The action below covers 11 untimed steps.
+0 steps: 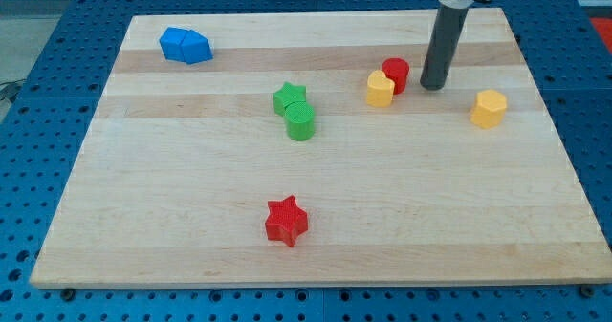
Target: Separate the red circle with the yellow heart
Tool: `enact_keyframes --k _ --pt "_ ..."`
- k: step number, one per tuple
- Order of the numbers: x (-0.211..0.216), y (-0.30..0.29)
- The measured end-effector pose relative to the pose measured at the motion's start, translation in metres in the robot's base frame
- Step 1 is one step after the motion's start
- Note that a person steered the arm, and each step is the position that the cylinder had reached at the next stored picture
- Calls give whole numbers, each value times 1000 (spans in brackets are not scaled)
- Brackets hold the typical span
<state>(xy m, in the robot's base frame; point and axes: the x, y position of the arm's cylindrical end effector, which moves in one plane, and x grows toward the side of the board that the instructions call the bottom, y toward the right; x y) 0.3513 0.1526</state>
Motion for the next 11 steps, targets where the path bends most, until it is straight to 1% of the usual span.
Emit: enact_keyframes --k 1,4,6,7,8,9,10,11 --pt "-1 -13" --pt "-1 -77" --pt "-1 -97" --pt "-3 -98" --pt "-26 -104" --pt "-33 -131" --pt "-33 -154" --pt "-12 -154"
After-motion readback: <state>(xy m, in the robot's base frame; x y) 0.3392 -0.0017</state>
